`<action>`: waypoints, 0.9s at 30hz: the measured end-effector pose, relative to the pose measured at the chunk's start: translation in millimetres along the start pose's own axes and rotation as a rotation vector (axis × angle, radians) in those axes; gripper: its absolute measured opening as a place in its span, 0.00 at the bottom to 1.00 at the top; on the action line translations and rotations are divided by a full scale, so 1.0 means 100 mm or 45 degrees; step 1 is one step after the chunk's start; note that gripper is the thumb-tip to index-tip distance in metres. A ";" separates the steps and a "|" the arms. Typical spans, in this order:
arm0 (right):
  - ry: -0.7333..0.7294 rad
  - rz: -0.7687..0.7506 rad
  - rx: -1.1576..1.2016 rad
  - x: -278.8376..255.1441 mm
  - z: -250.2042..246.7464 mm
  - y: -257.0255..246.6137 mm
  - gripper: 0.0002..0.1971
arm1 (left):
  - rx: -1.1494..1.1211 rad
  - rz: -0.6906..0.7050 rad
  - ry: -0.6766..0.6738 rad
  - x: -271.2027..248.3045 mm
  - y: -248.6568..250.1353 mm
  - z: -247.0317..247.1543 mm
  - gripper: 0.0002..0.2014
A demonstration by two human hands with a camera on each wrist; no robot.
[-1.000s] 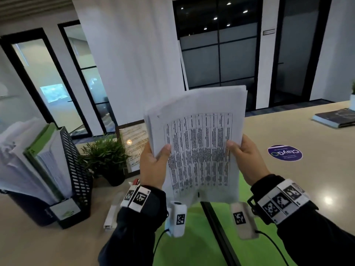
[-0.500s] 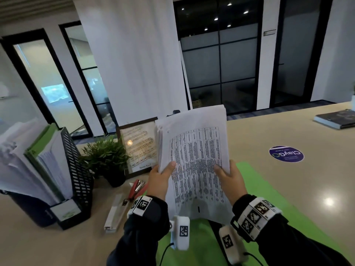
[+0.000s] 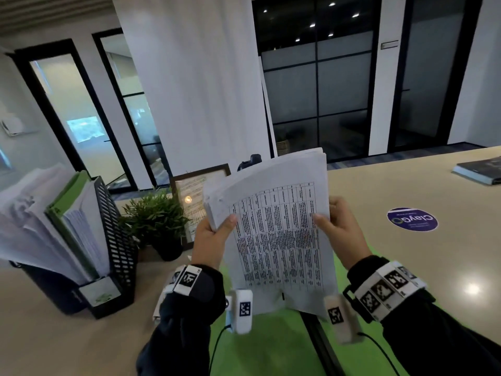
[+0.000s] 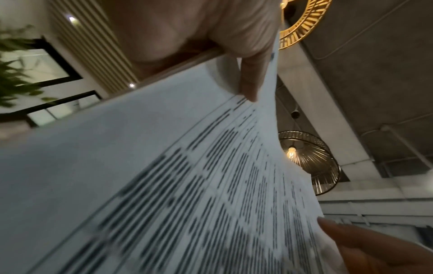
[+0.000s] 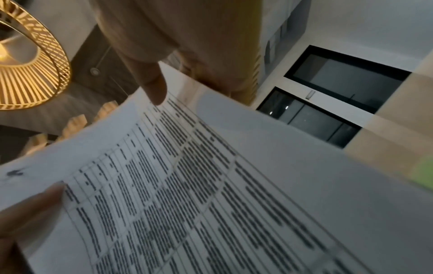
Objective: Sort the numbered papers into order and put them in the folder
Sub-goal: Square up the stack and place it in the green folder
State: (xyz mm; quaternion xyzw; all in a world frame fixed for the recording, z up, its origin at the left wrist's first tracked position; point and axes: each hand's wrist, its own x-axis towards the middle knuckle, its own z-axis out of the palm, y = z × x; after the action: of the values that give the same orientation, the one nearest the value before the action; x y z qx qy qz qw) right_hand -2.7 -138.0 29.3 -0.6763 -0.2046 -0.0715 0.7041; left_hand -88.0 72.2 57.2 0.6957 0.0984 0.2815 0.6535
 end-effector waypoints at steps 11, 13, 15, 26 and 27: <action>-0.007 0.085 -0.267 0.02 0.03 -0.12 0.15 | 0.345 0.609 -0.047 0.25 0.64 -0.18 0.09; 0.065 -0.033 -0.451 0.11 -0.04 -0.29 0.16 | 0.563 0.681 -0.145 0.31 0.82 -0.22 0.12; 0.060 -0.201 -0.737 0.24 -0.12 -0.51 0.13 | 0.743 0.627 -0.290 0.36 0.99 -0.21 0.17; -0.044 -0.464 -1.184 0.23 -0.17 -0.86 0.05 | 0.564 0.352 -0.221 0.27 0.67 0.22 0.12; 0.070 -0.471 -1.172 0.19 -0.22 -0.77 0.13 | 0.521 0.326 -0.143 0.29 0.59 0.20 0.10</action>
State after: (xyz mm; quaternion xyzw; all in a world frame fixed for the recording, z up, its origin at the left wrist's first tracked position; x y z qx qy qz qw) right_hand -10.3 -162.0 108.0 -0.8672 -0.2496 -0.2960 0.3130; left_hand -67.8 62.6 121.7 0.8349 0.0278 0.2971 0.4624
